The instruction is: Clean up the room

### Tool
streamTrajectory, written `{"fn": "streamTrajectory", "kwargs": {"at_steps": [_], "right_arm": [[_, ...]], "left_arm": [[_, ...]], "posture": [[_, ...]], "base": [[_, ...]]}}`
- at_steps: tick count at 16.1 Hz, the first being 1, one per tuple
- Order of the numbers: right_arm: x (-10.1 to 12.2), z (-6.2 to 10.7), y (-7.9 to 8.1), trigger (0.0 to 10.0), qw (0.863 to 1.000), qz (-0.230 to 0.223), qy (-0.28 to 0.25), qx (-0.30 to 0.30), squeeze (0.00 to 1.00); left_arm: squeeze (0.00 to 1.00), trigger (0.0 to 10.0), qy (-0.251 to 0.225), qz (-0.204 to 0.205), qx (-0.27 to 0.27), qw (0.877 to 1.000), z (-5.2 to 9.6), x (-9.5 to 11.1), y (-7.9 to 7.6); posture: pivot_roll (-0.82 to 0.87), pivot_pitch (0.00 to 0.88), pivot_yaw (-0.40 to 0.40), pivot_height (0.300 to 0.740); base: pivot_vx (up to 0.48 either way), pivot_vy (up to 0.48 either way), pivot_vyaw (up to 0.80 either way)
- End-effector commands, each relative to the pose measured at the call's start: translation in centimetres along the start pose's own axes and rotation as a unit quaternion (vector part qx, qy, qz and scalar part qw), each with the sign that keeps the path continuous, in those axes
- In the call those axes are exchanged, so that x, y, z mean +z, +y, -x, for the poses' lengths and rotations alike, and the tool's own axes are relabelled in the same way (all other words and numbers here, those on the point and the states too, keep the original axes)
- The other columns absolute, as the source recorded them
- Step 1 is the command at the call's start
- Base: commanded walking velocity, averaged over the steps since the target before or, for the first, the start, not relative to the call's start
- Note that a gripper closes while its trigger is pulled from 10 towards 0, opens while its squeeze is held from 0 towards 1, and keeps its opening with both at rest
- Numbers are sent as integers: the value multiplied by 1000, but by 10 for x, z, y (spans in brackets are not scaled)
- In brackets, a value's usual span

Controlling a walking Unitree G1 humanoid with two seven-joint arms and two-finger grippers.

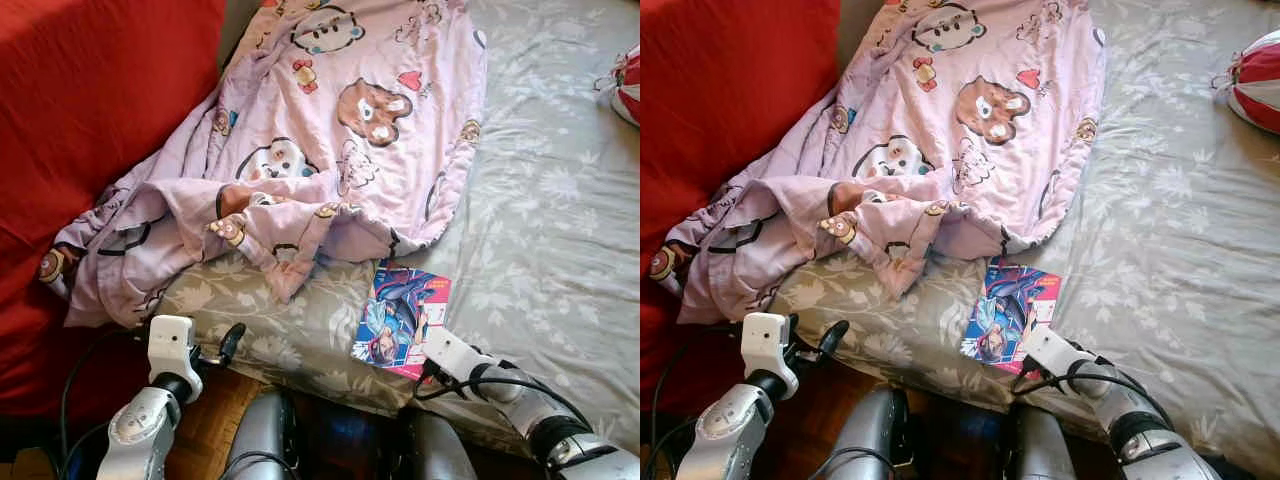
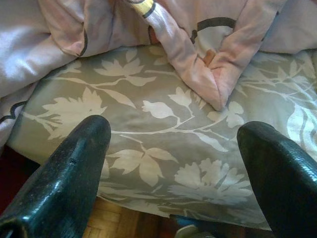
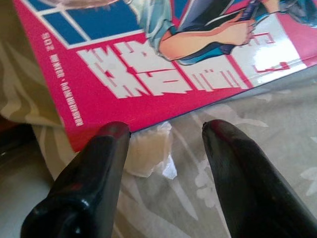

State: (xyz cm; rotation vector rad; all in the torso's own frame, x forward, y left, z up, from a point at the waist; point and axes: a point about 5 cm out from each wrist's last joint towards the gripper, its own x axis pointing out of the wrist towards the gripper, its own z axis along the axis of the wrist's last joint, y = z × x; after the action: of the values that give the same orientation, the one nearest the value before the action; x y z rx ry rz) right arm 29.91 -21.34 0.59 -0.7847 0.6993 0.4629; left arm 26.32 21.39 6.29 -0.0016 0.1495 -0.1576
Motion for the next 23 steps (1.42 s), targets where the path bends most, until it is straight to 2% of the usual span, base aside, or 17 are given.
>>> {"fn": "streamTrajectory", "kwargs": {"at_steps": [1, 4, 6, 8, 10, 14, 17, 21, 22, 23], "right_arm": [[-12, 0, 11, 10000, 999, 2, 27, 26, 0], [-15, 1, 8, 10000, 999, 12, 43, 12, 0], [-19, 3, 1, 10000, 999, -10, 45, 0, 0], [-21, 3, 3, 10000, 999, 10, 49, 10, 0], [-21, 3, 5, 10000, 999, 11, 48, 14, 0], [-10, -1, 13, 10000, 999, 18, 33, 27, 0], [-8, -2, 9, 10000, 998, 34, 43, 13, 0], [-10, 0, 2, 10000, 998, 33, 55, -8, 0], [-11, 0, 2, 4549, 998, 32, 56, -8, 0], [-11, 0, 3, 3725, 998, 33, 56, -7, 0]], "left_arm": [[0, 10000, 17, -1, 8, 1000, 8, -7, 6], [0, 10000, 19, -3, 10, 1000, 10, -7, 6], [0, 10000, 20, -3, 9, 1000, 9, -7, 6], [0, 10000, 20, -4, 5, 1000, 8, -7, 4], [0, 10000, 20, -4, 3, 1000, 8, -7, 3], [0, 10000, 17, -6, 2, 1000, 10, -6, 3], [0, 10000, 19, -8, 2, 1000, 15, -7, 4], [0, 10000, 24, -8, 3, 1000, 21, -10, 4], [0, 10000, 24, -8, 2, 1000, 21, -10, 3], [0, 10000, 23, -7, 1, 1000, 21, -9, 2]], "posture": [[147, 329, 55, 646], [151, 333, 57, 646], [142, 328, 54, 646], [140, 326, 54, 646], [143, 323, 54, 646], [149, 331, 56, 646], [155, 342, 56, 646], [158, 350, 56, 646], [158, 352, 57, 646], [158, 357, 57, 646]], "base": [[0, 0, 0], [0, 0, 0], [0, 0, 0], [0, 0, 0], [0, 0, 0], [0, 0, 0], [0, 0, 0], [0, 0, 0], [0, 0, 0], [0, 0, 0]]}}
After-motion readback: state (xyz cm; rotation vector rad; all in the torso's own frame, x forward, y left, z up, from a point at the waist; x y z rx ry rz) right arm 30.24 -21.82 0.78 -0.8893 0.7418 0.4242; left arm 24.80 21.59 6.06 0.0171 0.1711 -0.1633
